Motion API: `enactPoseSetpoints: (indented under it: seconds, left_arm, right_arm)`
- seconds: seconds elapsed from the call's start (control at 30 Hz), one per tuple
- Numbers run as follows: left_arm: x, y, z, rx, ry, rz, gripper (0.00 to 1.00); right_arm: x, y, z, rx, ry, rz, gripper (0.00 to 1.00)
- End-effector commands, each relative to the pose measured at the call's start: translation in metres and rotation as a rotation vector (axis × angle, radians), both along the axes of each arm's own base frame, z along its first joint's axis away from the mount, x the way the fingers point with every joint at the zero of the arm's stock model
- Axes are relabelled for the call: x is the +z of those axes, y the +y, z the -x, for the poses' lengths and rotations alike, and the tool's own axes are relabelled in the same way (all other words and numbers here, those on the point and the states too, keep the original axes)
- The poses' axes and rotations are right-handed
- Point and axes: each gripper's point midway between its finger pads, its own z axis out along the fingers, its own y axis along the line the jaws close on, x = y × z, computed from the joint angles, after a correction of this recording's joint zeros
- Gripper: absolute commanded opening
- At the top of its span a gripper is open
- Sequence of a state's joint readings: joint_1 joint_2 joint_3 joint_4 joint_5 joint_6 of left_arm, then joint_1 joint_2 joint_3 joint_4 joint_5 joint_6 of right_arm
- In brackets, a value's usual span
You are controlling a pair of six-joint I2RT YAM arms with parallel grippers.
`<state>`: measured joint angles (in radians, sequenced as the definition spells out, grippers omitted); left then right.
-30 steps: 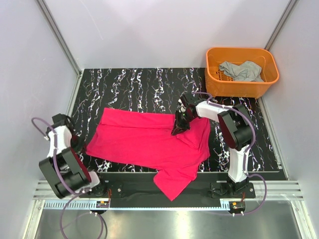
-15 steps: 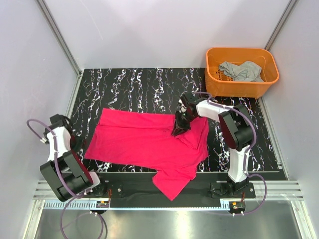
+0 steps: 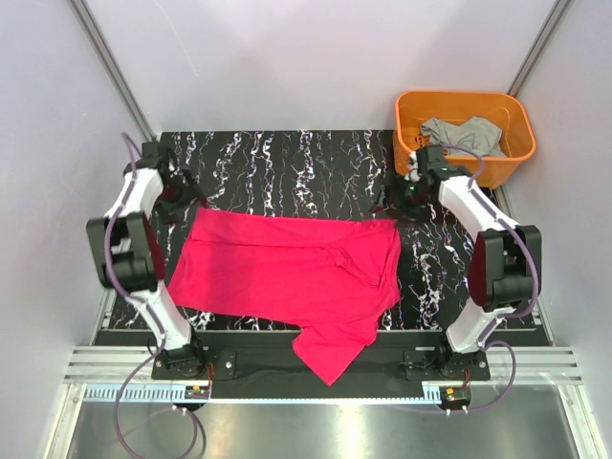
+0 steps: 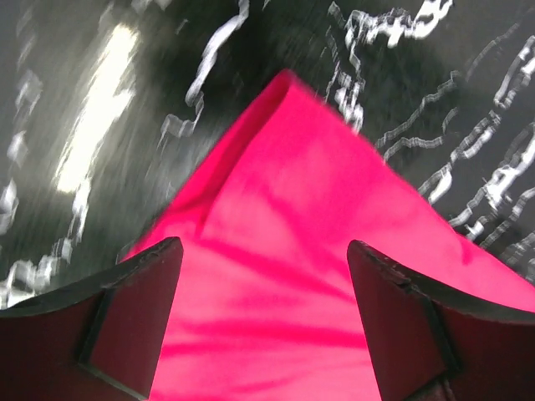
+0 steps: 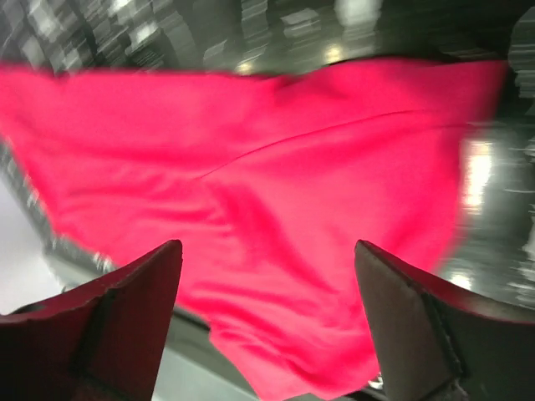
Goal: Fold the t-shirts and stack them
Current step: Fold the tshirt
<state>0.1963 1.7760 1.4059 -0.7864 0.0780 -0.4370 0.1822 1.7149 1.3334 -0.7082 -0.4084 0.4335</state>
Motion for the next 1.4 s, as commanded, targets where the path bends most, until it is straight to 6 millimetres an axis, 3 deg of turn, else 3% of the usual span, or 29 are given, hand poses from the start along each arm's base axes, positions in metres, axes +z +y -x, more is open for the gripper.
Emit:
enactPoseSetpoints:
  seconds: [0.0,0.17,0.2,0.43,0.6,0.73,0.83,0.93,1.17,1.2,1.37]
  left_arm:
    - [-0.018,0.001,-0.023,-0.149,0.039,-0.002,0.86]
    - [-0.039,0.003,-0.039,-0.195,0.070,0.002,0.80]
    - [-0.041,0.000,-0.041,-0.205,0.067,0.017,0.78]
    - [-0.064,-0.004,-0.035,-0.168,0.128,0.050,0.73]
    - [-0.081,-0.003,-0.025,-0.146,0.179,0.062,0.65]
    - [-0.083,-0.001,-0.026,-0.125,0.185,0.061,0.59]
    - [-0.085,0.003,-0.027,-0.105,0.189,0.056,0.52]
    - [-0.089,0.007,-0.026,-0.077,0.200,0.066,0.38]
    - [-0.086,0.040,-0.040,0.050,0.160,0.099,0.05]
    - [-0.084,0.044,-0.043,0.074,0.153,0.111,0.00]
    - [-0.080,0.067,-0.070,0.132,0.098,0.108,0.00]
  right_arm:
    - [-0.019,-0.034,0.008,-0.022,0.034,0.107,0.93]
    - [-0.045,-0.052,-0.005,-0.067,0.036,0.156,0.88]
    - [-0.049,-0.055,-0.007,-0.075,0.035,0.167,0.80]
    - [-0.070,-0.066,-0.025,-0.101,0.005,0.216,0.57]
    - [-0.080,-0.077,-0.034,-0.151,-0.053,0.270,0.60]
    - [-0.092,-0.079,-0.044,-0.162,-0.097,0.275,0.61]
    - [-0.101,-0.073,-0.048,-0.145,-0.098,0.255,0.61]
    - [-0.106,-0.071,-0.050,-0.165,-0.095,0.239,0.58]
    - [-0.096,-0.049,-0.070,-0.174,-0.176,0.222,0.08]
    - [-0.096,-0.052,-0.074,-0.184,-0.186,0.250,0.05]
    - [-0.068,-0.048,-0.113,-0.221,-0.307,0.352,0.00]
